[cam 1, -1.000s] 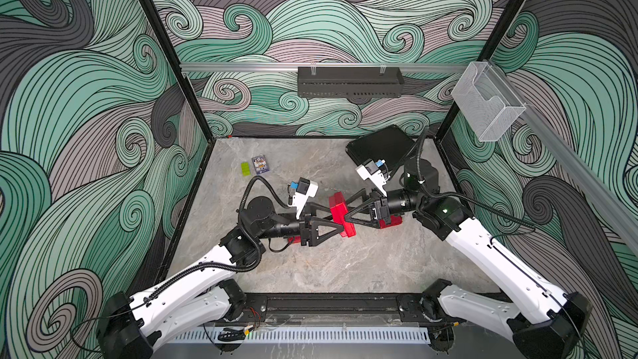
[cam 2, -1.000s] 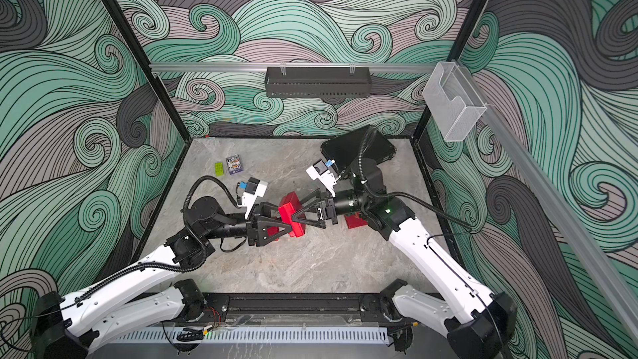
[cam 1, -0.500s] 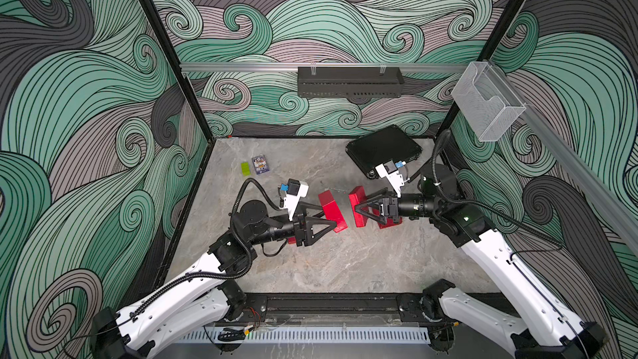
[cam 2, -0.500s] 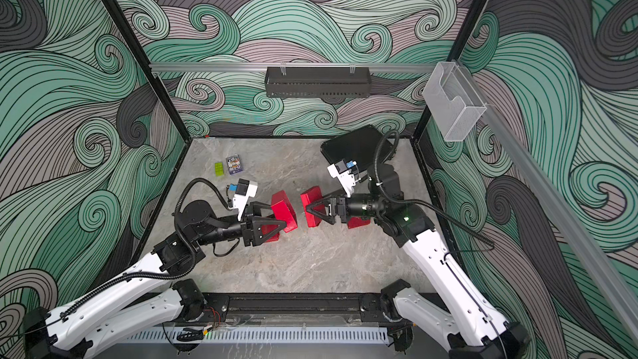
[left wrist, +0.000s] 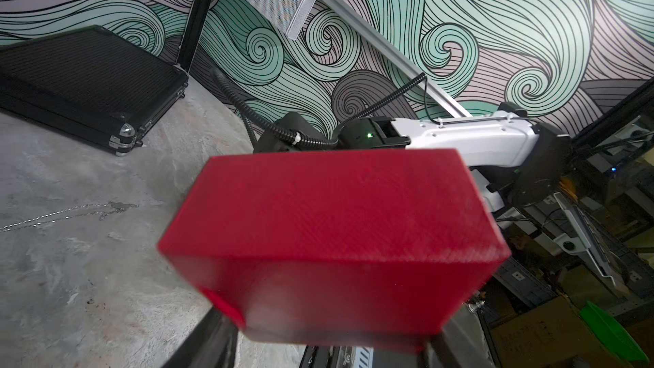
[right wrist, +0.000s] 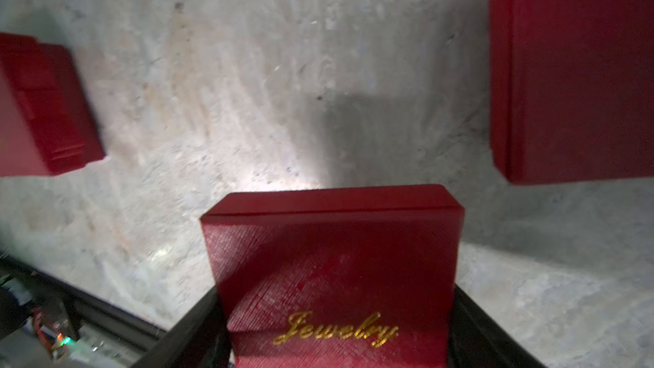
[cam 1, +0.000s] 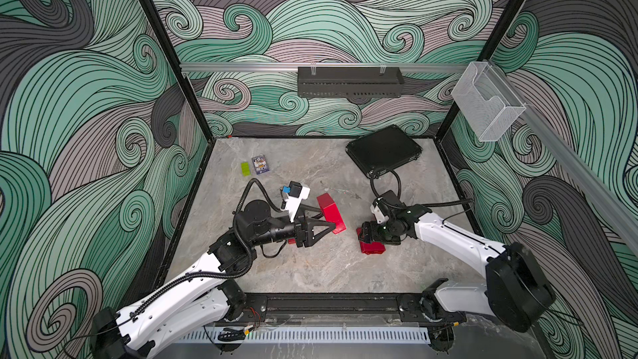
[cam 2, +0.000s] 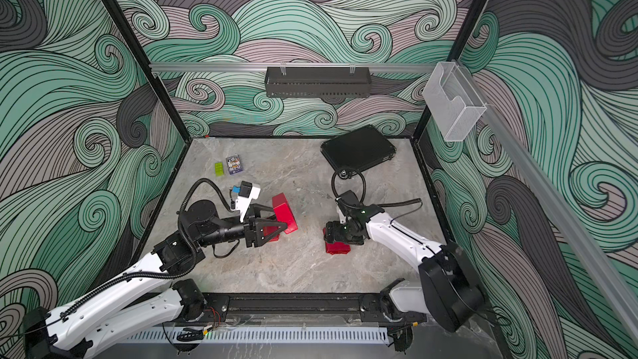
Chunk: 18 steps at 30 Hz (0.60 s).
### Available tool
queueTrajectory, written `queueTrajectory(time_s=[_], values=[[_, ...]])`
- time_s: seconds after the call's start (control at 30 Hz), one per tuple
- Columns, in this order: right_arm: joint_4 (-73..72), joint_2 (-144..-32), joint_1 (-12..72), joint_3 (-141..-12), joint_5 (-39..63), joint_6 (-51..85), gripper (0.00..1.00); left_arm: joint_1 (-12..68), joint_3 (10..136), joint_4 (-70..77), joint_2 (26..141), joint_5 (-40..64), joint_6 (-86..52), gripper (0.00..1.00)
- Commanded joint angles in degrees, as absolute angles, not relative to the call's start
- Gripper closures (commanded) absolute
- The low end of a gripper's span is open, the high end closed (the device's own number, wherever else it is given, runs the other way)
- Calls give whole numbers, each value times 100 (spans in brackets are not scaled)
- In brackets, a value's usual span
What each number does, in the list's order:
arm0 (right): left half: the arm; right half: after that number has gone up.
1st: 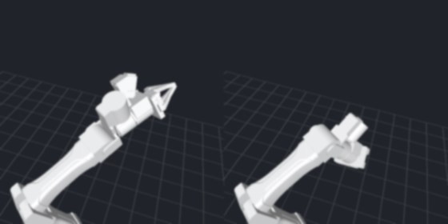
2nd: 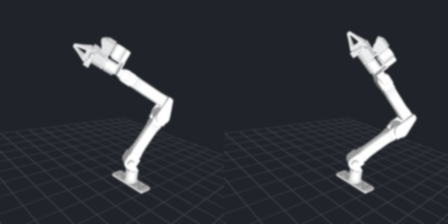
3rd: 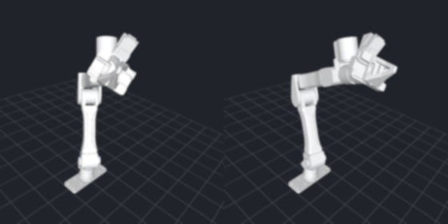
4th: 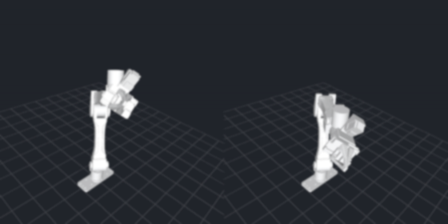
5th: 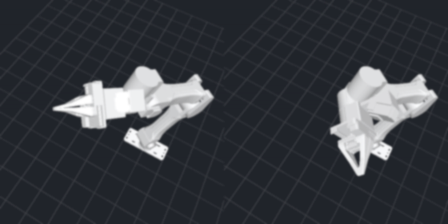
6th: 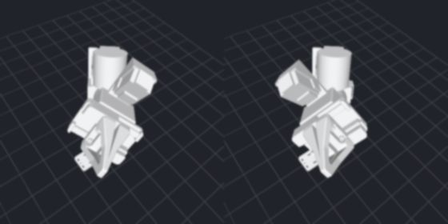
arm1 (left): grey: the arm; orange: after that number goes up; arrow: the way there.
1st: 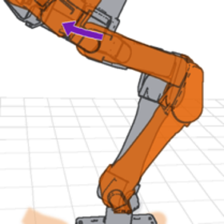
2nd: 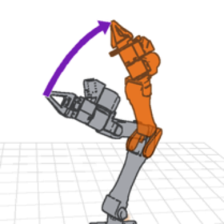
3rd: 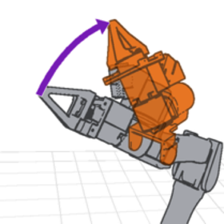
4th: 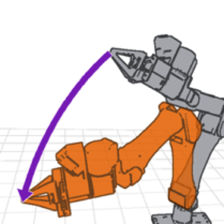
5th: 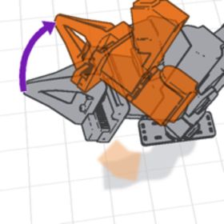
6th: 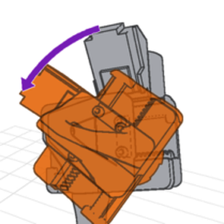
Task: Take the necklace out of the lift-off lid jewelry box
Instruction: Place the lid at the center of the board.
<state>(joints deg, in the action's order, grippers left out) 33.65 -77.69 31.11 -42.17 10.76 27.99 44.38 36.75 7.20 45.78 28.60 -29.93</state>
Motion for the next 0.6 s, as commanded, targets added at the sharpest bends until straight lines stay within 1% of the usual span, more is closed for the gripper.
queueTrajectory(time_s=[0.0, 0.17, 0.43, 0.5, 0.57], values=[[3210, -7947, 3125, -4378, 645, 2852, 13, 4395, 3649, 701, 4577, 2762, -2876, 51], [3504, -7983, 3129, -4673, 569, 2553, 1, 4381, 3568, 694, 4595, 2725, -2874, 51], [4125, -7663, 3129, -5179, 695, 2089, 1, 4377, 3531, 716, 4723, 2737, -2887, 51], [4164, -7407, 3122, -5251, 980, 1997, 2, 4368, 3527, 736, 4766, 2759, -2889, 51], [4078, -7083, 3127, -5281, 1568, 1869, 4, 4368, 3533, 743, 4817, 2801, -2883, 51]])
